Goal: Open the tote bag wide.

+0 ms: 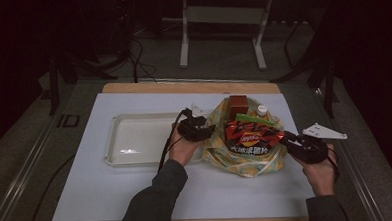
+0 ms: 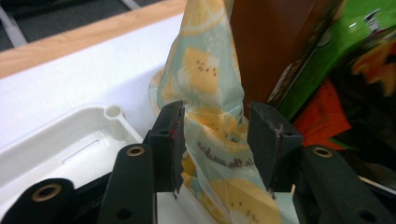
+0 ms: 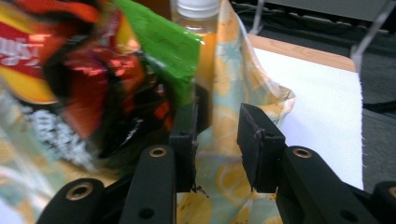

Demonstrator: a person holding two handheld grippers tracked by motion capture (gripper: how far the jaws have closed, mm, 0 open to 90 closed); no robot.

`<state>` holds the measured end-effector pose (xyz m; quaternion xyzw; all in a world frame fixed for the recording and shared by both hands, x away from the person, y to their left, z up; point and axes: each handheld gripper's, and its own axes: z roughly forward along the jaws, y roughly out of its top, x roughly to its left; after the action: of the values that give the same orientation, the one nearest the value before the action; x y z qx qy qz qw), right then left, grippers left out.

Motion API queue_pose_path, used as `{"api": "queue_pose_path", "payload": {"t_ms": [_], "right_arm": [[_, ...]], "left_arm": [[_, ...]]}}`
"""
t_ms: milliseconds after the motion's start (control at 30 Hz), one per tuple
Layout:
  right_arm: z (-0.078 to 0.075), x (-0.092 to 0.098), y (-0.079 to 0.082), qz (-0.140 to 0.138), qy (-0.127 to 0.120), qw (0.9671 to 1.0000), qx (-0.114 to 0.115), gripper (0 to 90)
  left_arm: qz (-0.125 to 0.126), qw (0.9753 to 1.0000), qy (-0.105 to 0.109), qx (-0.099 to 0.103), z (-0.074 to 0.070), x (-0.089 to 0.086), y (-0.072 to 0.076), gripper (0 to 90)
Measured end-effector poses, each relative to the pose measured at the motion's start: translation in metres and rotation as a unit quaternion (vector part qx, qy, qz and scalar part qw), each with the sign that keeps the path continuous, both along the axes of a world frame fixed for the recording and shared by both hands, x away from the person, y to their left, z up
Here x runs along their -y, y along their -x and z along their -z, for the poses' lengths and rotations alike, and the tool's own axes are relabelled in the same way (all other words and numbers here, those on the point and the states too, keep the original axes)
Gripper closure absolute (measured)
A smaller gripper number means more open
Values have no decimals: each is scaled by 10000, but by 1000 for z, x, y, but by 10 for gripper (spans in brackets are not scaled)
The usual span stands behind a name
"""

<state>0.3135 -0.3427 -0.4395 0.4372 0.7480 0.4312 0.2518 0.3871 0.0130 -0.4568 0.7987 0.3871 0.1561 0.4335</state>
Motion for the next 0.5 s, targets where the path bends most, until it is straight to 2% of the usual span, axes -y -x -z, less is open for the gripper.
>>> {"api": "queue_pose_path", "payload": {"t_ms": [233, 333, 500], "right_arm": [[-3, -1, 15, -460, -34, 9989, -55, 614], [-5, -3, 19, -770, -111, 9969, -107, 595], [-7, -7, 21, -1080, -198, 9938, -171, 508]], "left_arm": [[180, 9998, -8, 45, -3, -7, 13, 542], [194, 9998, -3, 32, -3, -10, 16, 542], [198, 9998, 87, 42, -4, -15, 21, 539]]}}
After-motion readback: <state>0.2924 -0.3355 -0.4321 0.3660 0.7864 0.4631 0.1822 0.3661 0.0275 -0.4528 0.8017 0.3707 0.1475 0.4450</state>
